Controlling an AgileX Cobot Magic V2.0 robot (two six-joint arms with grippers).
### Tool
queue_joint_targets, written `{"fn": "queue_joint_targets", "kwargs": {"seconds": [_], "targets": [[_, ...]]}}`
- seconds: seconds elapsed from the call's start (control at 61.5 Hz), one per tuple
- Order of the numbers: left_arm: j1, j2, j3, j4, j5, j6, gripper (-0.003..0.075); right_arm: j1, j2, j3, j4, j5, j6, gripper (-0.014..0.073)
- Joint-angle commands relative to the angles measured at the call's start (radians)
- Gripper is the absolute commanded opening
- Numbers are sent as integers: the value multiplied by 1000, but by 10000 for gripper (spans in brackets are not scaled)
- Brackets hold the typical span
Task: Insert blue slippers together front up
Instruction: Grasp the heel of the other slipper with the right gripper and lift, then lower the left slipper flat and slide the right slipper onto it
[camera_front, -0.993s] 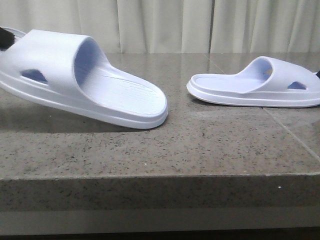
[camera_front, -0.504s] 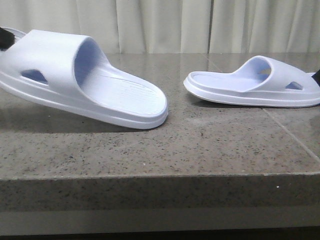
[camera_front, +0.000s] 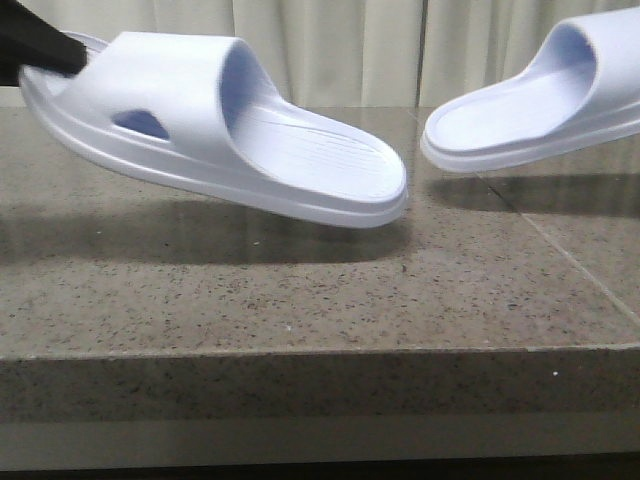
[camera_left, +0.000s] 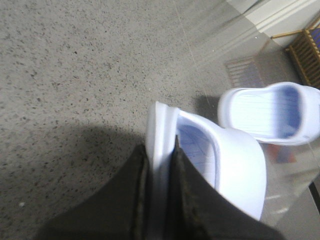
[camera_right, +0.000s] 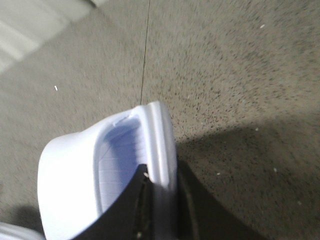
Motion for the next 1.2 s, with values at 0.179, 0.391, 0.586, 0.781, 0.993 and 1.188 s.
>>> {"fn": "queue_joint_targets", "kwargs": {"seconds": [0.179,0.391,0.586,0.781,0.993,1.188], "targets": [[-193,52,-7,-123,-281,1,-20,-26,-113,99,150,93,-1,-117],[-201,151,-7,-125,-290,30,-20,23,-112,118,153,70,-2,-117],[-201,158,-7,-125,-282,35,-20,92,-112,164,155,-23,-5,-117],[-201,158,-7,-125,-282,38,-20,170,-109,178,164,-41,-5,-117],[-201,158,-7,-125,-282,39,-20,339,-93,180,192,-184,-4,-117],[-201,158,-7,-127,-282,39,-20,580,-48,180,240,-335,-4,-107]]}}
